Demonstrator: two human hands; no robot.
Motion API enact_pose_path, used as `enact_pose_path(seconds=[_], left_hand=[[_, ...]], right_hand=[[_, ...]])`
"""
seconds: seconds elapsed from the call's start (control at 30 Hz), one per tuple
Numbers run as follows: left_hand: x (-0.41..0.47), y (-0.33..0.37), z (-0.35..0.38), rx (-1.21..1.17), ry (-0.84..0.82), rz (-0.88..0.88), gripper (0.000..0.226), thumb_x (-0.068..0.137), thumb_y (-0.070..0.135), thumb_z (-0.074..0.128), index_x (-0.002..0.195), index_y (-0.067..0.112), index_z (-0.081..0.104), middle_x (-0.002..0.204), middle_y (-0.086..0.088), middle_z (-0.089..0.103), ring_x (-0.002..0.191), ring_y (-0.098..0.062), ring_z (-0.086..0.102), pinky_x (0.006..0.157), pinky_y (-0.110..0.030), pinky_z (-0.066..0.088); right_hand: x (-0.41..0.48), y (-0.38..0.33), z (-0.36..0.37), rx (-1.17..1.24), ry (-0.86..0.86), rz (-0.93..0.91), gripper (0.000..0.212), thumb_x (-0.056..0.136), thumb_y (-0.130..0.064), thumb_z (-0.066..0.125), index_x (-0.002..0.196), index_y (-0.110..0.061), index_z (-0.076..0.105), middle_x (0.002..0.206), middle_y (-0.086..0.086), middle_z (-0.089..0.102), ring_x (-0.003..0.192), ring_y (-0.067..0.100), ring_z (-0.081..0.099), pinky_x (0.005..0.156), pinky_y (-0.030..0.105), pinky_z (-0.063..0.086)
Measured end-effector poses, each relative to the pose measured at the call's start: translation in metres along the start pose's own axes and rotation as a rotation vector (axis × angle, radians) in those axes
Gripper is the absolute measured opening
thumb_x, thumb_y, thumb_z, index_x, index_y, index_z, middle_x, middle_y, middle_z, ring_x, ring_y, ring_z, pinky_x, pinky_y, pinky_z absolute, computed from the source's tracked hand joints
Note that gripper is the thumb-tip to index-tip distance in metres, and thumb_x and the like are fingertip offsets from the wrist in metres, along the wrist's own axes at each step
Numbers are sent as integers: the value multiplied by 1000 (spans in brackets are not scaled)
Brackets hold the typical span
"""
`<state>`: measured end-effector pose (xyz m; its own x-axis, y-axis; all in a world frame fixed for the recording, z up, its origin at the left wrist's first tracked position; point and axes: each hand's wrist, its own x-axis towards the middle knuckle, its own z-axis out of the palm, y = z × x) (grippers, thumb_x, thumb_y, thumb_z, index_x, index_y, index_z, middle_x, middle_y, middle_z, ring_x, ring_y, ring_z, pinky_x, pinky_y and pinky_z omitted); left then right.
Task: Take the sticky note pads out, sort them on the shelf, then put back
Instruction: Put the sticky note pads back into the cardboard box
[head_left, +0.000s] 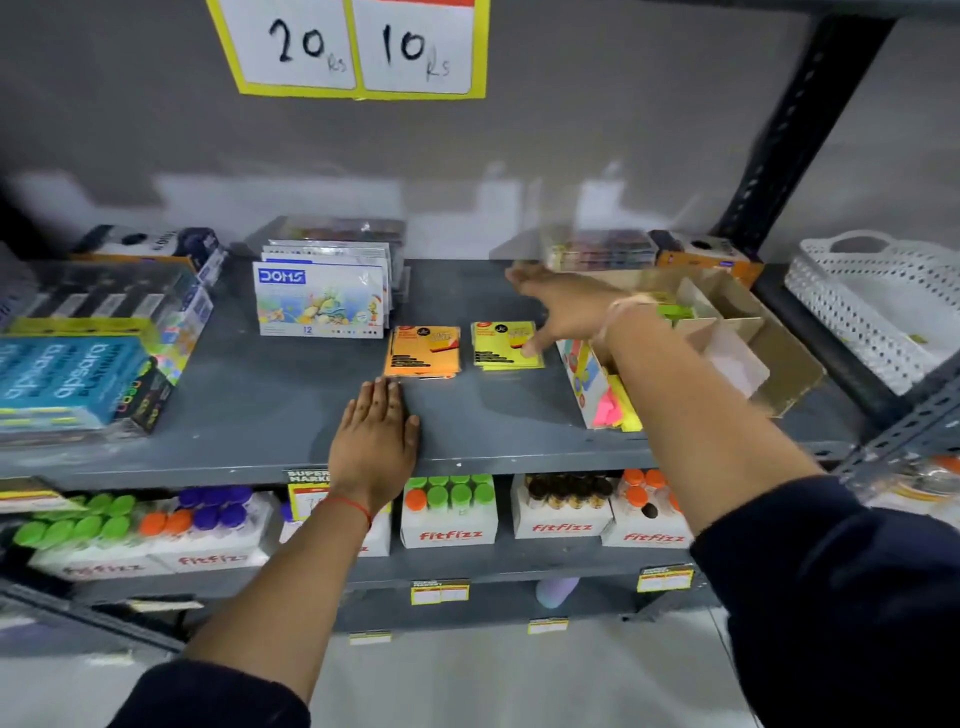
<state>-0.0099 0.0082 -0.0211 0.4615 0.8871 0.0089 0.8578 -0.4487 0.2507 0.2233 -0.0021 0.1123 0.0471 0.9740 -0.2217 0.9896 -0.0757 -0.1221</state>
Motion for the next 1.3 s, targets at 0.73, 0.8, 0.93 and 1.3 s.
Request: enact_pose_path(seconds=[0.73,0.8,0.93,1.3], left_hand=[[4,-2,5,77,5,-2,72,85,41,-2,148,8,8,159,-10,9,149,-22,6,120,-31,3],[2,-1,2,67,-10,-5,70,86,39,3,148,7,9,159,-10,9,149,-22,6,121,-31,4],[0,1,-1,50,-10,3,64,93,37,8,148,4,10,159,-14,8,149,-25,5,121,-35,5],[-11,43,9,21,-71,113,62,97,39,6,148,3,3,160,-12,-3,148,-23,-8,120,-33,-5]], right_hand=[[71,2,44,-16,-119,90,91,56,-22,86,134,-10,41,132,12,51,117,31,52,97,36,48],[63,-2,35,4,-74,78,91,56,-22,86,134,-11,41,133,13,51,118,31,51,97,36,47],[32,1,5,87,74,55,88,59,-19,85,134,-9,41,135,12,50,120,31,49,98,32,45],[-78,84,-24,-6,-14,360,93,62,-10,81,140,-21,33,145,9,40,127,30,43,99,34,41]])
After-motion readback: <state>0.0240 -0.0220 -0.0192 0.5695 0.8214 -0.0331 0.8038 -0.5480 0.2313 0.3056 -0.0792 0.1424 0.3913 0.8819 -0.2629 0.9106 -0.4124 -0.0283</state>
